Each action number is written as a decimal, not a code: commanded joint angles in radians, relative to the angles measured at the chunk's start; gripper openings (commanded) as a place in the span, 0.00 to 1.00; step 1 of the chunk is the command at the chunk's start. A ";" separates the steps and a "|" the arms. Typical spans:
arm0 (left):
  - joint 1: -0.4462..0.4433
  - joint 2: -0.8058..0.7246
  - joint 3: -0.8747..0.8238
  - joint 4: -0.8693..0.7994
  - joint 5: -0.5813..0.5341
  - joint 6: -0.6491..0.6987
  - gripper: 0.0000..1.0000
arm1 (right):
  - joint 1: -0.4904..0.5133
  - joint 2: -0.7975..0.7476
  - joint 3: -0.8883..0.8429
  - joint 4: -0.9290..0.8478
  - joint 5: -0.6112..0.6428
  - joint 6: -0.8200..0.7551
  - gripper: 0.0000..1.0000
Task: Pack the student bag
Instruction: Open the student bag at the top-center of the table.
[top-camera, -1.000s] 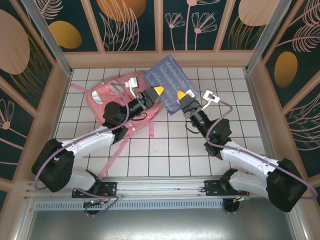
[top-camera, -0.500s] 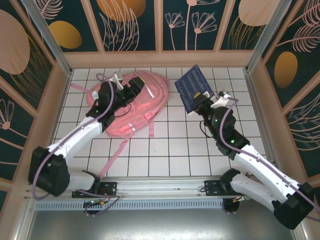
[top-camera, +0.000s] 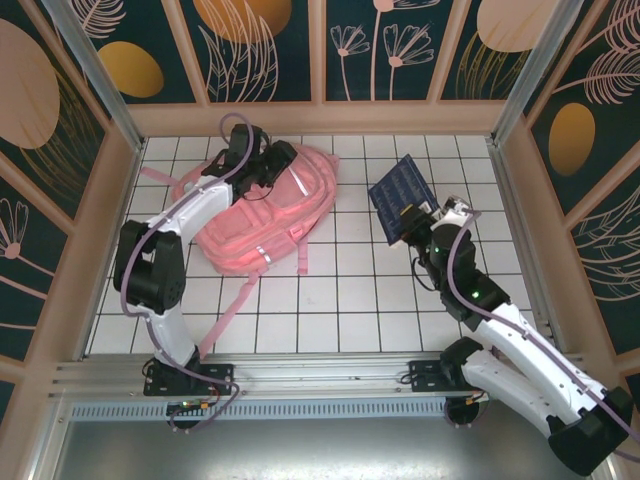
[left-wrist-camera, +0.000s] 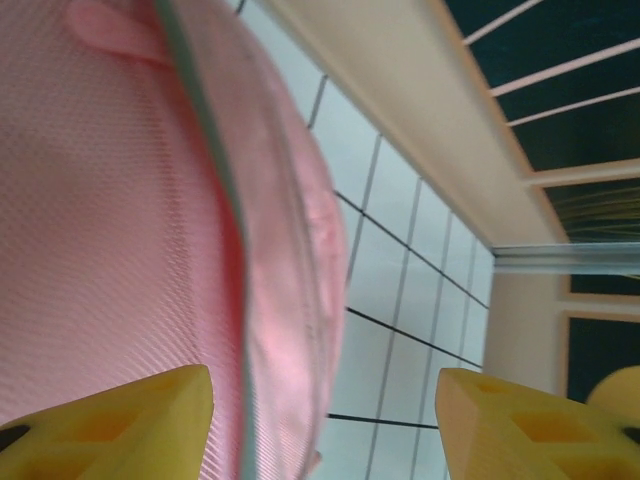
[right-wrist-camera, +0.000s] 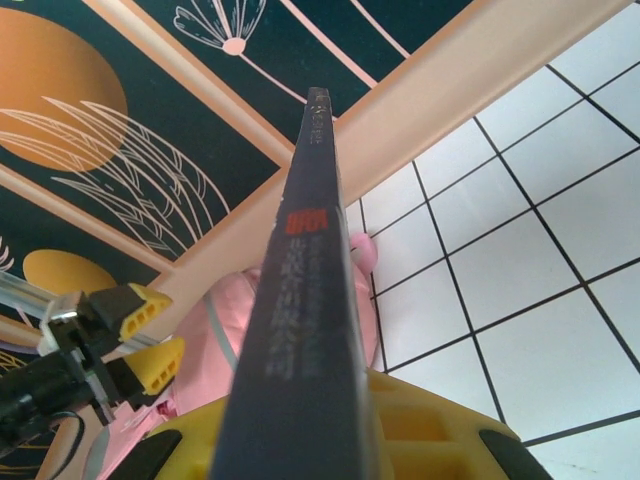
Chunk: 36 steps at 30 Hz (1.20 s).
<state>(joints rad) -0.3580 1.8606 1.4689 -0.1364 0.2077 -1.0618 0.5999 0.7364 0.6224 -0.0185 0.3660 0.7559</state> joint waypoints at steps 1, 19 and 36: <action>0.006 0.051 0.053 -0.023 0.043 0.005 0.59 | -0.018 -0.027 -0.018 0.017 0.001 -0.026 0.00; 0.016 0.271 0.262 -0.044 0.145 0.063 0.12 | -0.083 -0.002 -0.050 0.038 -0.070 -0.032 0.00; -0.018 0.015 0.326 -0.182 0.457 0.409 0.00 | -0.153 0.060 0.235 -0.208 -0.041 -0.277 0.00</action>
<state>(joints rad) -0.3370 2.0357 1.7824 -0.3809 0.4923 -0.7506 0.4664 0.8024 0.7677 -0.1856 0.3126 0.5758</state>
